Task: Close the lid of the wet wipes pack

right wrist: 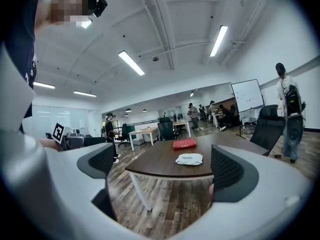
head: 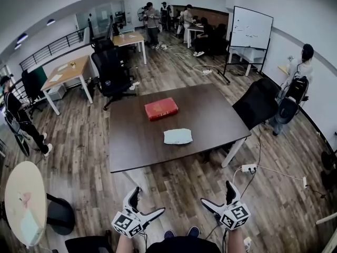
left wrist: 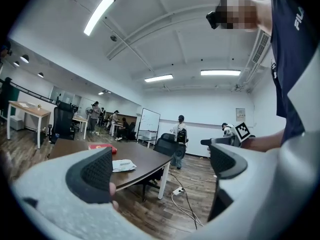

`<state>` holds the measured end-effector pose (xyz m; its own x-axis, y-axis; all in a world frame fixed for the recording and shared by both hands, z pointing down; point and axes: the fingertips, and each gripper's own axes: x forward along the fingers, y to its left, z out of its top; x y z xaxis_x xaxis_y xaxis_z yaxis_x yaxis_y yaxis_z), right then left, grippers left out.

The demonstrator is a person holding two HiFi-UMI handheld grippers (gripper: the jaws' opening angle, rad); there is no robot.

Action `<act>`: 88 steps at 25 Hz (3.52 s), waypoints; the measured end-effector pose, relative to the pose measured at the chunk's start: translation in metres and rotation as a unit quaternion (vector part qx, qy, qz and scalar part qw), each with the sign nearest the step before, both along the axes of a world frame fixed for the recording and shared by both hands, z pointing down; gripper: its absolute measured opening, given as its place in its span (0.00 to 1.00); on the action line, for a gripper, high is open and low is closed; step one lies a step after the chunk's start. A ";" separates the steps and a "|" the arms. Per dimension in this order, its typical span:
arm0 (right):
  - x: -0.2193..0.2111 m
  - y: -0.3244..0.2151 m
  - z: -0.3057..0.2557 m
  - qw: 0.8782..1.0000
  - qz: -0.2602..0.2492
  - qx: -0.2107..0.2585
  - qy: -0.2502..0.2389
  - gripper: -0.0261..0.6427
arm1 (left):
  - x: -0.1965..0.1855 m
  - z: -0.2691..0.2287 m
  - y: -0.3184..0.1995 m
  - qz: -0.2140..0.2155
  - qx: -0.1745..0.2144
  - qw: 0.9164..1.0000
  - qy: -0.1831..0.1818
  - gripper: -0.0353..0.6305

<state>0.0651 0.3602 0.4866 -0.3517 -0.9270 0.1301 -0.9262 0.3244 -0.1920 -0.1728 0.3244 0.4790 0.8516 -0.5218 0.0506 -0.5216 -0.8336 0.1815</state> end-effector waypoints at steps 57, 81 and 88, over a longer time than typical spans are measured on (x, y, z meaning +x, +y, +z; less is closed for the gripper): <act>0.104 -0.328 0.038 0.994 -0.104 -0.010 -0.006 0.93 | 0.160 0.023 -0.304 -0.014 -0.005 0.999 -0.032 0.93; 0.095 -0.441 0.059 0.996 -0.086 -0.028 -0.017 0.93 | 0.175 0.071 -0.421 0.081 -0.015 0.991 -0.101 0.93; 0.088 -0.472 0.069 0.998 -0.052 -0.038 -0.021 0.93 | 0.177 0.114 -0.452 0.152 0.045 0.962 -0.221 0.93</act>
<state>0.1528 -0.1114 0.5554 -0.4517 -0.8735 0.1815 -0.8791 0.4010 -0.2577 0.0038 -0.1273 0.5929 0.8712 -0.2717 0.4088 -0.2618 -0.9617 -0.0811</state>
